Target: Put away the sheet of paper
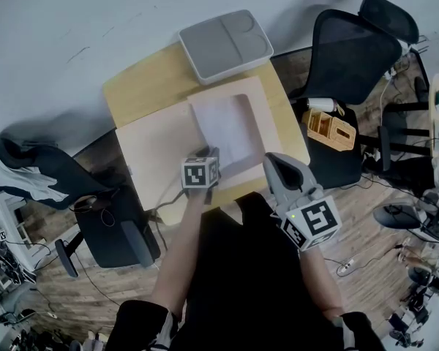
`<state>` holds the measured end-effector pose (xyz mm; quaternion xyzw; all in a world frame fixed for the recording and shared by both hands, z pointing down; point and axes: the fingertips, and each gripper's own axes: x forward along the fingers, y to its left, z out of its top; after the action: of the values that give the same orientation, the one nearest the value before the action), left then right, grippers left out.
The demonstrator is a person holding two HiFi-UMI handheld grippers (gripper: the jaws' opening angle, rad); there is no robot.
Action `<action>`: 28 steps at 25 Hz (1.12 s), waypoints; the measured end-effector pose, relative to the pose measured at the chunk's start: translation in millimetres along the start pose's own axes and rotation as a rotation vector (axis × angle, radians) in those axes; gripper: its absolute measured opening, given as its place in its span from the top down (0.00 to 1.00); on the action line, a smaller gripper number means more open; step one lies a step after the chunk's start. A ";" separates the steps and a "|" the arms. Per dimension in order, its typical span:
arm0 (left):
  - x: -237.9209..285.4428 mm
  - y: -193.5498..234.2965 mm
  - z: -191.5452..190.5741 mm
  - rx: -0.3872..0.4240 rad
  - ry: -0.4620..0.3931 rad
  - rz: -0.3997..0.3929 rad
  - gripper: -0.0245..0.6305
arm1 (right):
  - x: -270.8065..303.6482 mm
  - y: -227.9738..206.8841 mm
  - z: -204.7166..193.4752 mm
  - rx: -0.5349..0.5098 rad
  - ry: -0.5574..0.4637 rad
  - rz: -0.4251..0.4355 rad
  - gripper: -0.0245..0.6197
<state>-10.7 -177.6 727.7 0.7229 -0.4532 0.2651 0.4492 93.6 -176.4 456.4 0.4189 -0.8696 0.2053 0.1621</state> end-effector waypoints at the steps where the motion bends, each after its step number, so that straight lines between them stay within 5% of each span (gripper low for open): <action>1: -0.8 0.2 -0.2 0.007 -0.001 -0.004 0.83 | 0.5 2.4 0.4 -0.001 -0.001 0.000 0.96; 14: -5.3 10.9 -3.5 0.054 0.020 0.010 0.74 | 3.0 12.1 2.1 0.000 -0.011 -0.020 0.96; 28: -83.6 13.4 20.9 0.169 -0.138 -0.018 0.78 | 0.1 66.1 12.1 0.004 -0.086 -0.073 0.96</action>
<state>-60.6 -163.8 657.7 0.7789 -0.4524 0.2478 0.3568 39.7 -145.1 431.3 0.4589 -0.8595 0.1829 0.1310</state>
